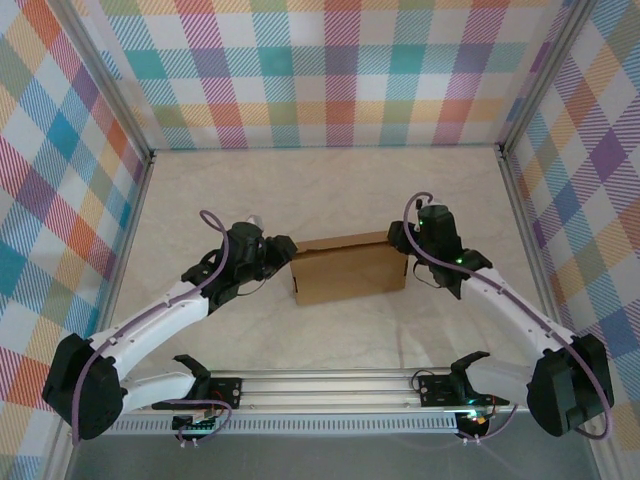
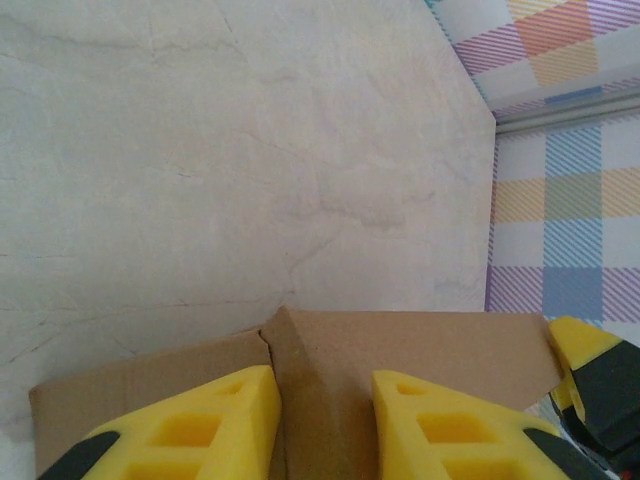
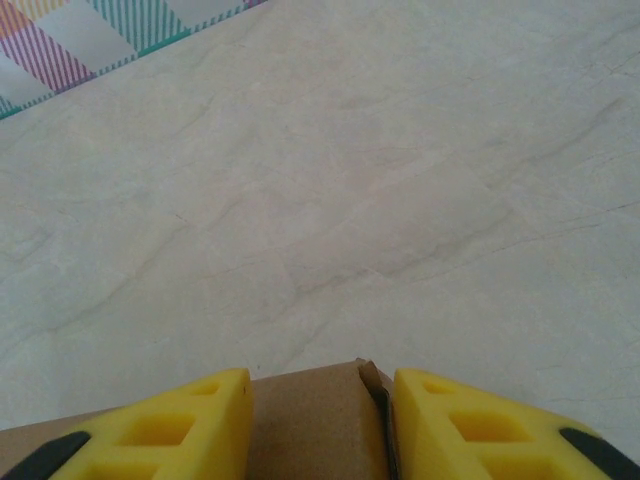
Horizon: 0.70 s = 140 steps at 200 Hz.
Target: Fold the paper box
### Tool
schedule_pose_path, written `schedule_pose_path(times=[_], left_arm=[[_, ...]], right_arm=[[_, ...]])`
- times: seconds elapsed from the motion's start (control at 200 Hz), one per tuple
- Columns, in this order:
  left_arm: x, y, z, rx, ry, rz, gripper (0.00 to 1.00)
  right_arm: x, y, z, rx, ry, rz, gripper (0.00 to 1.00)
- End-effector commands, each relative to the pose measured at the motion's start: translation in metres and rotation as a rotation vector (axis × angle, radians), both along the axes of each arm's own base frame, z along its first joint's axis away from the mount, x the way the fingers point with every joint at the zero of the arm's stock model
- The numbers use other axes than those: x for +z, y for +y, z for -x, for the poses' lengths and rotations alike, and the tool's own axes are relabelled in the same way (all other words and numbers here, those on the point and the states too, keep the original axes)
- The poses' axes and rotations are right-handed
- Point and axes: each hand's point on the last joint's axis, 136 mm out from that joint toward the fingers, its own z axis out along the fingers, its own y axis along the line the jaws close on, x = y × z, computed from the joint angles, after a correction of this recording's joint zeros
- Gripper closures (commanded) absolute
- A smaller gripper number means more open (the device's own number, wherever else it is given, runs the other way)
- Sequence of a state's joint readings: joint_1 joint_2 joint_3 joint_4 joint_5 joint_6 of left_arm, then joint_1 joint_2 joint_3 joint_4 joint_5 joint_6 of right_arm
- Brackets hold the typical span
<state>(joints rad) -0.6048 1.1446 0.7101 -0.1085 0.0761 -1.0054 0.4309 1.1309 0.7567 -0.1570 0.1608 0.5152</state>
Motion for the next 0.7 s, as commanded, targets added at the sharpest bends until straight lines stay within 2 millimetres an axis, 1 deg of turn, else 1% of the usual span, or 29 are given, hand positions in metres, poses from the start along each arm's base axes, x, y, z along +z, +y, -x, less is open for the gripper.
schedule_pose_path(times=[0.0,0.135,0.185,0.22,0.25,0.355,0.445,0.585,0.695], left_arm=[[-0.119,0.060,0.096,-0.031,0.477,-0.345,0.71],[-0.122,0.061,0.099,-0.029,0.481,-0.337,0.71],[-0.123,0.061,0.101,-0.033,0.484,-0.338,0.71],[-0.125,0.061,0.102,-0.033,0.488,-0.339,0.71],[-0.124,0.061,0.102,-0.035,0.487,-0.339,0.71],[-0.124,0.062,0.104,-0.043,0.483,-0.341,0.71],[-0.123,0.062,0.105,-0.059,0.477,-0.349,0.71],[-0.123,0.060,0.107,-0.082,0.465,-0.357,0.71],[-0.121,0.058,0.106,-0.092,0.455,-0.356,0.71]], right_arm=[[-0.026,0.003,0.022,0.065,0.061,0.012,0.62],[-0.018,0.006,0.024,0.092,-0.006,-0.020,0.63],[-0.013,0.008,0.025,0.103,-0.032,-0.032,0.61],[-0.010,0.008,0.025,0.109,-0.047,-0.036,0.58],[-0.006,0.009,0.025,0.114,-0.061,-0.039,0.52],[0.010,0.009,0.026,0.127,-0.111,-0.040,0.39],[0.018,0.006,0.026,0.117,-0.121,-0.036,0.28],[0.028,0.002,0.025,0.080,-0.102,-0.044,0.17],[0.035,-0.004,0.024,0.055,-0.105,-0.018,0.13]])
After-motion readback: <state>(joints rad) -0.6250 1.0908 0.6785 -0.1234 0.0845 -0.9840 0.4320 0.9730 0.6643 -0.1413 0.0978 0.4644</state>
